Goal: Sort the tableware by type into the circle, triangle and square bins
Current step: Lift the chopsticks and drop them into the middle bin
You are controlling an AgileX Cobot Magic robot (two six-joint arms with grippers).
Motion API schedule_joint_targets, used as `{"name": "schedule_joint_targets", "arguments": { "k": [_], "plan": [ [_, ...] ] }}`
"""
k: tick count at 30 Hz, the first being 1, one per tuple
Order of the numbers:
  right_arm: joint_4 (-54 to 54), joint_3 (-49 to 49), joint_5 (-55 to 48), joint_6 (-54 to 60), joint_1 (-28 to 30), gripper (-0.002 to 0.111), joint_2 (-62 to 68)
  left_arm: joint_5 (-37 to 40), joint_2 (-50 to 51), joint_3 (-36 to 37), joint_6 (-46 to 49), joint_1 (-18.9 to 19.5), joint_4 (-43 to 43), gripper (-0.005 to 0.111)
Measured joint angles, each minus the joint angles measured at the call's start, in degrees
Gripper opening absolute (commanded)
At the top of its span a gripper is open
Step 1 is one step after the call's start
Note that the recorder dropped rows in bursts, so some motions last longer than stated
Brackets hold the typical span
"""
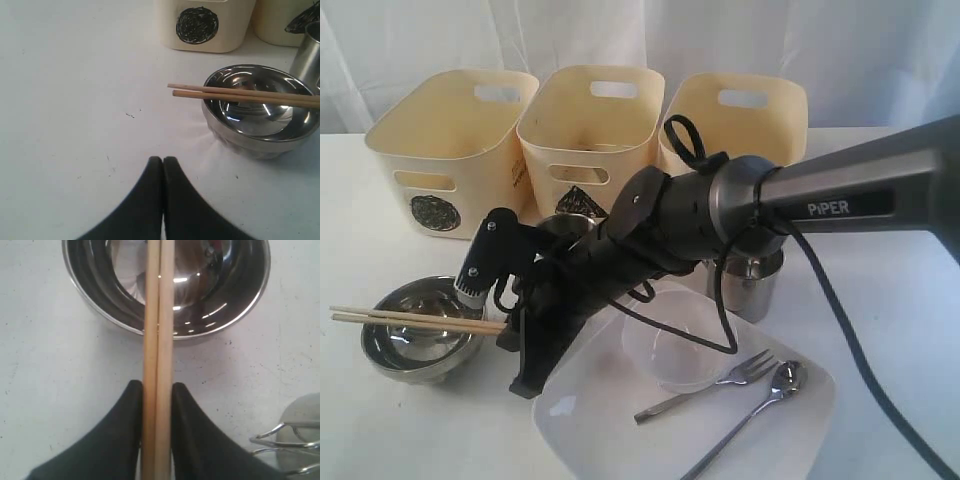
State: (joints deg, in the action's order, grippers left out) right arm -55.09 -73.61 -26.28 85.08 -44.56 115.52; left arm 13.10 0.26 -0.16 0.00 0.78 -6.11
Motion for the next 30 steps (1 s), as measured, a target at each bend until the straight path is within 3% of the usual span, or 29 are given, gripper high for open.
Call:
{"name": "schedule_joint_targets", "arguments": {
  "k": [15,30],
  "plan": [
    [-1.5,-0.4,2.4,-0.4,0.0,0.0,-4.4,0.0,0.0,0.0,0.0,0.0,0.0,0.0],
    [-1.5,-0.5,29.5,-6.7,4.8,0.0,-10.6,0.0,0.0,0.0,0.0,0.0,0.0,0.0]
  ]
}}
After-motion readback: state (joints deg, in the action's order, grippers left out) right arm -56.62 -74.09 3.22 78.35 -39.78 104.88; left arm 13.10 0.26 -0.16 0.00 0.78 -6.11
